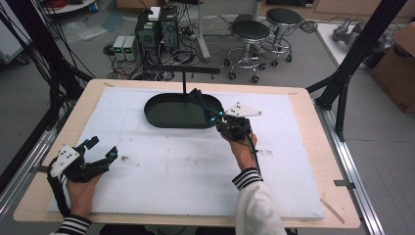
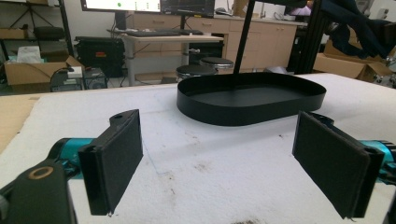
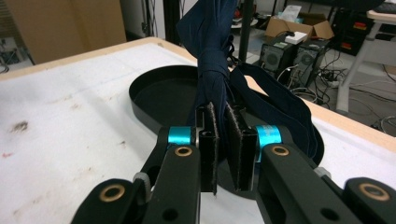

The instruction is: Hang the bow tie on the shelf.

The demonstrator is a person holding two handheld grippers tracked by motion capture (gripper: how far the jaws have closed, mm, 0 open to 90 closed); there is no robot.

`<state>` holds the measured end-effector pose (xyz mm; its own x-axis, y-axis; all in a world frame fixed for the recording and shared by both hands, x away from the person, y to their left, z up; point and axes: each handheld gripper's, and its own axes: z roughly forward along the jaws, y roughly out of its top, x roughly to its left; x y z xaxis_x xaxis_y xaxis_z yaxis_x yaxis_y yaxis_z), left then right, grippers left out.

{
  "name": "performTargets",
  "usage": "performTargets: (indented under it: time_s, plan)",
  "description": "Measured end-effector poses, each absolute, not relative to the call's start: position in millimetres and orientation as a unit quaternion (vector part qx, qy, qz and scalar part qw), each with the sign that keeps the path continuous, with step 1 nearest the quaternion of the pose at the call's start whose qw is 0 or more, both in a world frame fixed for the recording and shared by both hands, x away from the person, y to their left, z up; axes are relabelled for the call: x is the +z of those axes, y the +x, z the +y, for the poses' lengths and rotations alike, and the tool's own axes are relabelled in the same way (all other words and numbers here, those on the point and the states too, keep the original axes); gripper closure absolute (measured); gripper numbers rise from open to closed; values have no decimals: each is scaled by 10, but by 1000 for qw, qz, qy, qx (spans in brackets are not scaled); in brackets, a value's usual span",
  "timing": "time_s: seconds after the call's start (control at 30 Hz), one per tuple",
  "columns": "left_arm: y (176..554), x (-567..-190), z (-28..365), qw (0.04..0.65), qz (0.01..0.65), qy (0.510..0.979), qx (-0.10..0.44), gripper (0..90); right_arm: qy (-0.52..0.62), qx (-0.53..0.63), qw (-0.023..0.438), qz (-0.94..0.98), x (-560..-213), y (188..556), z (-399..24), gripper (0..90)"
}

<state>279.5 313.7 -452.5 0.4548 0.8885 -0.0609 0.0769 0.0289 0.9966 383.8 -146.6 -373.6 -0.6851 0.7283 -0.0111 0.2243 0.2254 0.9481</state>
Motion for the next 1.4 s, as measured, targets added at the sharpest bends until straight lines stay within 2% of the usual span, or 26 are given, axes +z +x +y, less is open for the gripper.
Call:
performTargets:
  time_s: [0.13,0.7,1.4]
  plan:
    - [2795,-4525,3137,598,396,609,340,164,323,543,229,740,-3650,3906,-1429,838]
    - [2796,-4524,3139,597,397,609,339,164,300,563,256,726,-3250,4168,-1124,838]
    - [2799,-4525,3137,597,398,608,340,165,301,542,263,739,-3081,4508,-907,838]
